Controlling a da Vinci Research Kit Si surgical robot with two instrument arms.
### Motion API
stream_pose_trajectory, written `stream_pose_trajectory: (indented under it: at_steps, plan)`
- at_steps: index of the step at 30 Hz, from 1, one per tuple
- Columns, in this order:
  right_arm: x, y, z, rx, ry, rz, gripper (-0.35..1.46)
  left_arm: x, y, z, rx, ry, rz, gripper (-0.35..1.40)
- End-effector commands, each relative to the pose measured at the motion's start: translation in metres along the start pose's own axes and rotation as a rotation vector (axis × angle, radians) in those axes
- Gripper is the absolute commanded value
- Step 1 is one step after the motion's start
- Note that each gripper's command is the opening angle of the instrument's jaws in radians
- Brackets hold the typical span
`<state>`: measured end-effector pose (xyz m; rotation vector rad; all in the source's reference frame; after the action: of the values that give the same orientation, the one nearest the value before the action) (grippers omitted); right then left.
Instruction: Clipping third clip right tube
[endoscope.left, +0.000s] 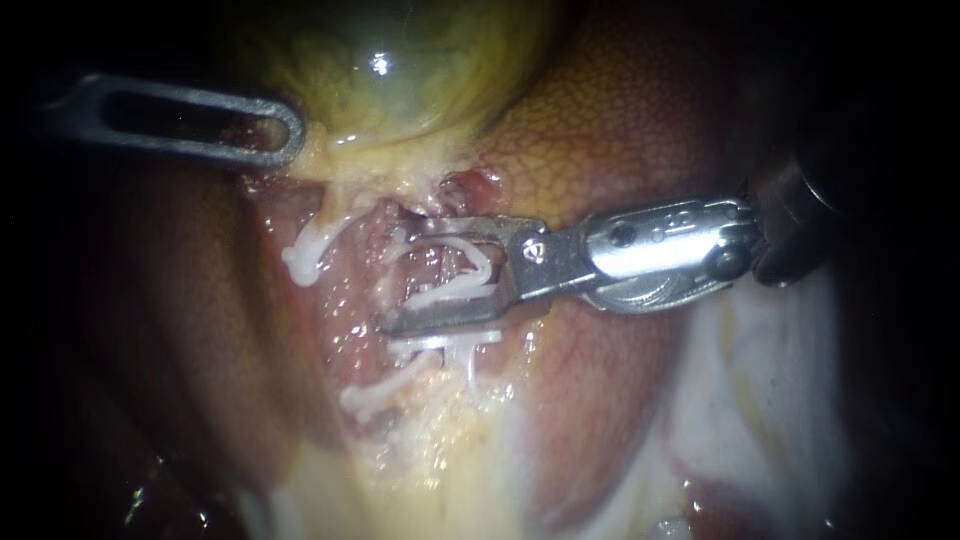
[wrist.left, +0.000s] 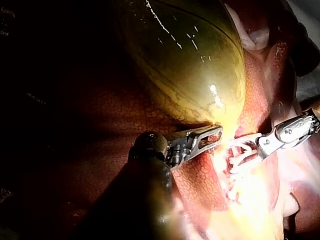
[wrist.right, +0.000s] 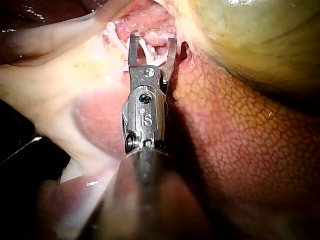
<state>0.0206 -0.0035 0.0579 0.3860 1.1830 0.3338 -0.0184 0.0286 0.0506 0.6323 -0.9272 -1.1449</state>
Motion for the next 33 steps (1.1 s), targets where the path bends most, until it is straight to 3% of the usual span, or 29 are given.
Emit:
stream_pose_trajectory:
  at_steps: [1,9,21,26,33]
  plan:
    - [0.0001,-0.0002,0.0,-0.003,0.0,0.001,0.45,0.0,0.0,0.0,0.0,0.0,0.0,-0.35]
    - [0.0009,-0.0016,-0.0004,0.027,0.004,0.001,0.45,0.0,0.0001,0.0,0.001,0.0,0.0,-0.35]
    - [0.0042,-0.0036,-0.0035,0.064,0.036,0.028,0.44,0.0,0.0003,0.0001,0.001,0.001,0.001,-0.35]
    - [0.0052,-0.0035,-0.0057,0.073,0.045,0.048,0.43,0.0,0.0003,0.0001,0.001,0.001,0.001,-0.35]
    - [0.0047,-0.0029,-0.008,0.079,0.047,0.085,0.42,0.0,0.0003,0.0001,0.001,0.001,0.001,-0.35]
